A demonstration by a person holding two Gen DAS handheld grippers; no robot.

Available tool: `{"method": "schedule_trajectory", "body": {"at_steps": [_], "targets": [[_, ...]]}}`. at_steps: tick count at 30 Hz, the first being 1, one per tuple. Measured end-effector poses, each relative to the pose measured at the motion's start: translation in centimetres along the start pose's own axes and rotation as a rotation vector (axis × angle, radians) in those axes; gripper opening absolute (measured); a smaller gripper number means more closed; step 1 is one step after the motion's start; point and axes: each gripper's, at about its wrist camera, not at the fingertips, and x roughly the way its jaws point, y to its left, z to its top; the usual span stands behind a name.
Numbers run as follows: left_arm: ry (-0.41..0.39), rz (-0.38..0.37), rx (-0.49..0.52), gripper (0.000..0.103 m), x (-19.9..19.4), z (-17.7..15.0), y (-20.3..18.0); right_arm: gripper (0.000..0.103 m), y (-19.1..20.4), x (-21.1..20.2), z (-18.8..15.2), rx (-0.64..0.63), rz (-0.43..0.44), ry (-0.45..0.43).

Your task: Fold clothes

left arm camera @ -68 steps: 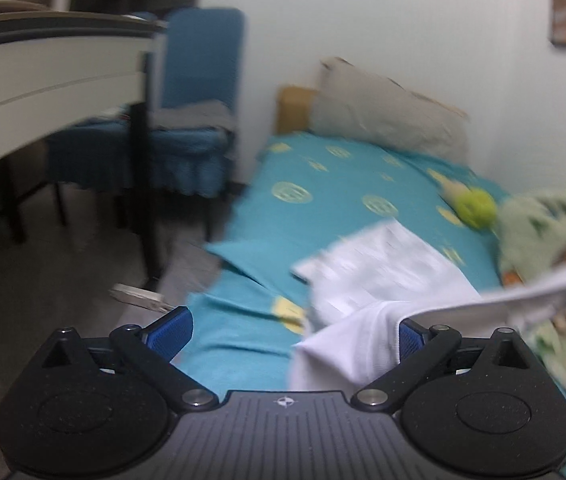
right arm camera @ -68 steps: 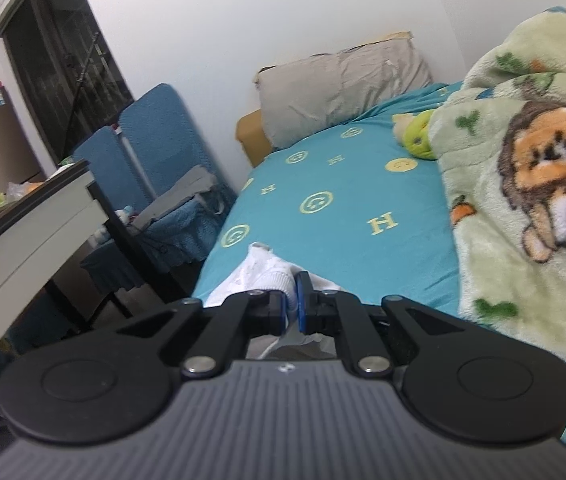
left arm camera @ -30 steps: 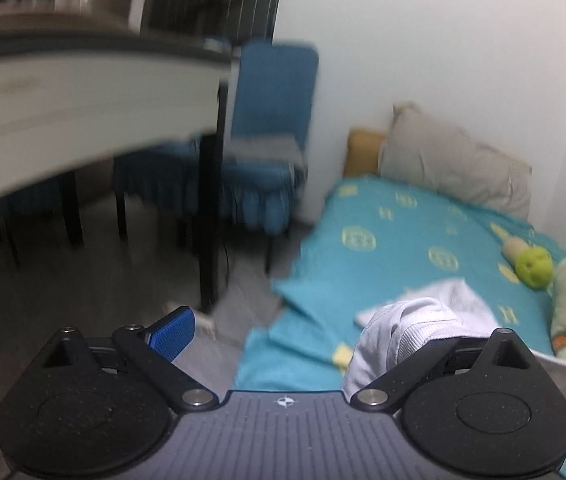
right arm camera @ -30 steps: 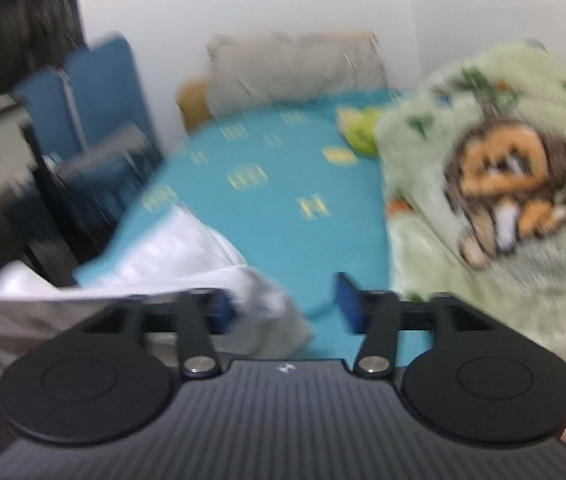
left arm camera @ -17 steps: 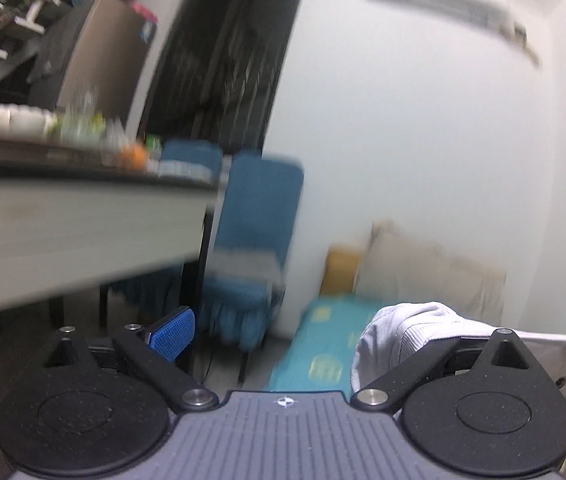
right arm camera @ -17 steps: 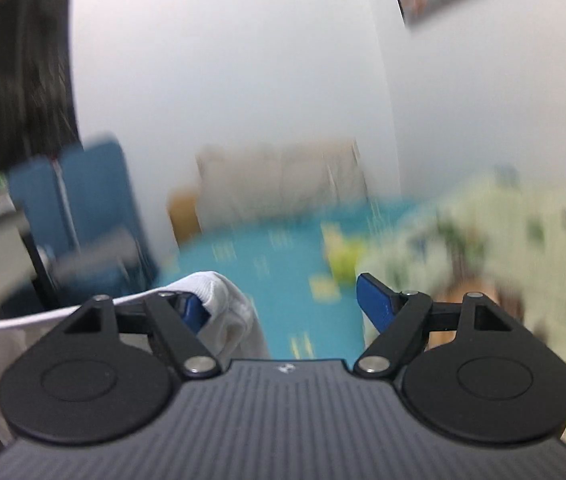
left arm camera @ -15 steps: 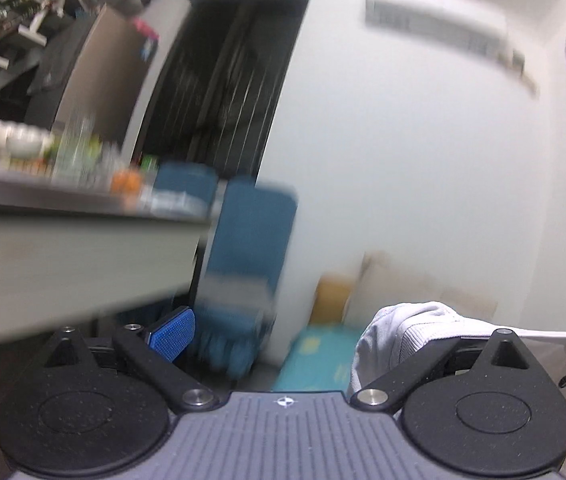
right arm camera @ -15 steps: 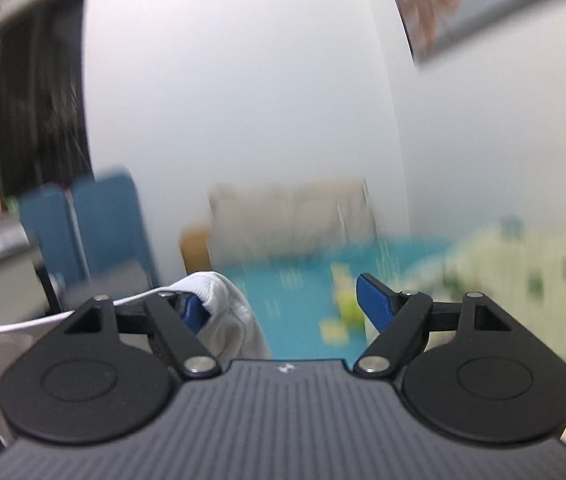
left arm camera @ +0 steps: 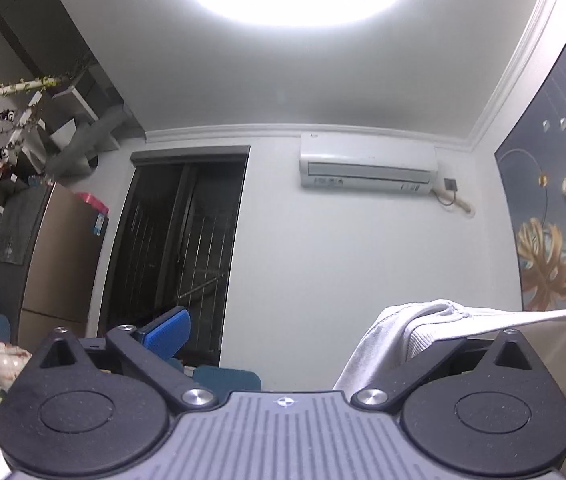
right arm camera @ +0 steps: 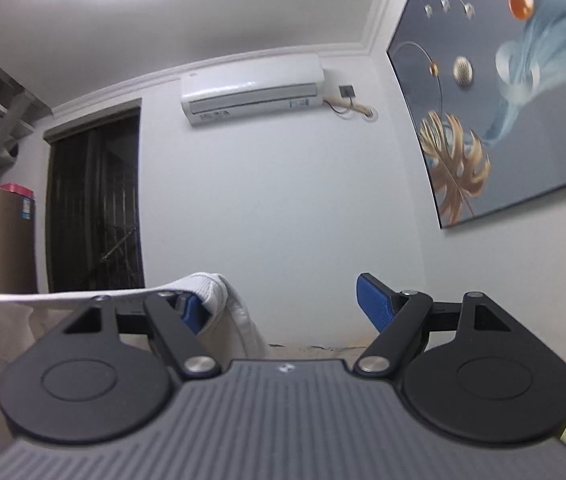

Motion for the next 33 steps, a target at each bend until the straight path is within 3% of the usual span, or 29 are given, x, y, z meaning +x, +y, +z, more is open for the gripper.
{"method": "schedule_trajectory", "body": {"at_steps": [4,8,11,15,20,25,28,33], "targets": [[0.024,-0.014,-0.011,0.103,-2.0,3.0,-0.1,0.078,1.2,-2.8,2.4,-0.096,-0.002,-0.027],[0.059,-0.031,-0.015,0.103,-1.9,3.0,-0.3,0.078,1.4,-2.9,3.2,-0.141,-0.006,-0.014],[0.126,-0.046,-0.042,0.103,0.9,0.5,0.0,0.078,1.1,-0.8,2.2,-0.169,-0.026,0.021],[0.202,-0.043,-0.018,0.103,6.2,-5.5,-0.7,0.078,0.0,4.3,-1.7,-0.183,-0.043,0.105],[0.306,-0.036,0.023,0.103,14.9,-15.4,-1.7,0.078,-1.7,14.2,-9.5,-0.189,-0.071,0.250],[0.416,-0.008,0.000,0.103,25.1,-27.1,-2.3,0.077,-2.9,25.9,-18.7,-0.167,-0.107,0.383],[0.485,-0.008,0.017,0.103,31.3,-35.7,-3.2,0.077,-4.0,33.1,-25.7,-0.153,-0.141,0.461],[0.612,-0.020,0.077,0.103,40.4,-53.0,-5.0,0.077,-6.4,44.6,-39.9,-0.186,-0.179,0.579]]}}
